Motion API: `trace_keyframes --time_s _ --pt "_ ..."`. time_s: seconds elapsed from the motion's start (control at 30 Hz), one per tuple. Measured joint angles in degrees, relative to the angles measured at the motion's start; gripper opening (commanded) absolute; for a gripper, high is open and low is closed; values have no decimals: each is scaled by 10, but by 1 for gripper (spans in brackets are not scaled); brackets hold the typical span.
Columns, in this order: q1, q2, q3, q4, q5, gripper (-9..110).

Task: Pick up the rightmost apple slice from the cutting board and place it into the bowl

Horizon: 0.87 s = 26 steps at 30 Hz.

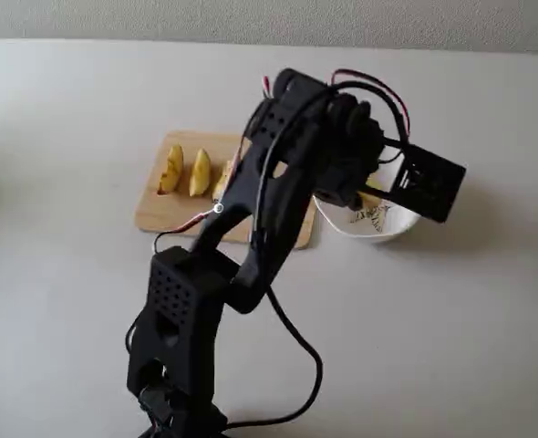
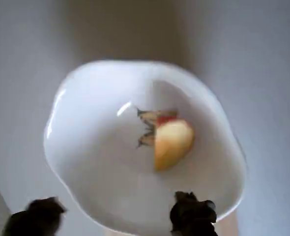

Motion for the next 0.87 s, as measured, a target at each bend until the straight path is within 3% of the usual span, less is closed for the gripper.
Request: trace_keyframes --time_s 0.3,0.5,0.67,0.87 --pt "-42 90 0 56 -18 32" --pt "-177 404 97 81 -4 0" --pt "-272 748 408 -17 18 0" --pt "-265 1088 908 -163 18 2"
